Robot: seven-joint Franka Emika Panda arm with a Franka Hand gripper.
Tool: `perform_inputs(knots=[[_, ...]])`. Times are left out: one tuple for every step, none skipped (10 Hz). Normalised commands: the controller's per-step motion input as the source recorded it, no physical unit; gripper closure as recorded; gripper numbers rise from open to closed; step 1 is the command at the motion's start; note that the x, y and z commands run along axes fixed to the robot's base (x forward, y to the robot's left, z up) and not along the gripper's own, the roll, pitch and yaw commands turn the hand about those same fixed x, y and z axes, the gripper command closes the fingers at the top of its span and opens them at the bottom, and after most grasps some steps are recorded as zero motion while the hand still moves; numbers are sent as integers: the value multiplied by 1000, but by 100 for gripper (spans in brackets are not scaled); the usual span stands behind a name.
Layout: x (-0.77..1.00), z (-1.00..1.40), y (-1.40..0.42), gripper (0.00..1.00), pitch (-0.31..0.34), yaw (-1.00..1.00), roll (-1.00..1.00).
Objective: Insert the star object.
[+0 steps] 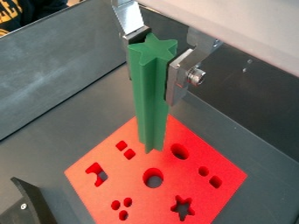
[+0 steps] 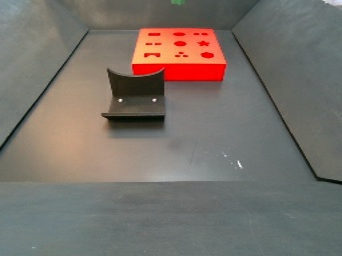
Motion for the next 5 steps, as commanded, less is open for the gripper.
perform_inputs(knots=[[-129,-623,114,100,-73,3,-66],[-231,-800,143,100,-33,486,-107],[-289,-800,111,100,-3,871,-34],[-160,-723,57,100,-7,997,-9],[-154,-634,106,100,-14,966,0]])
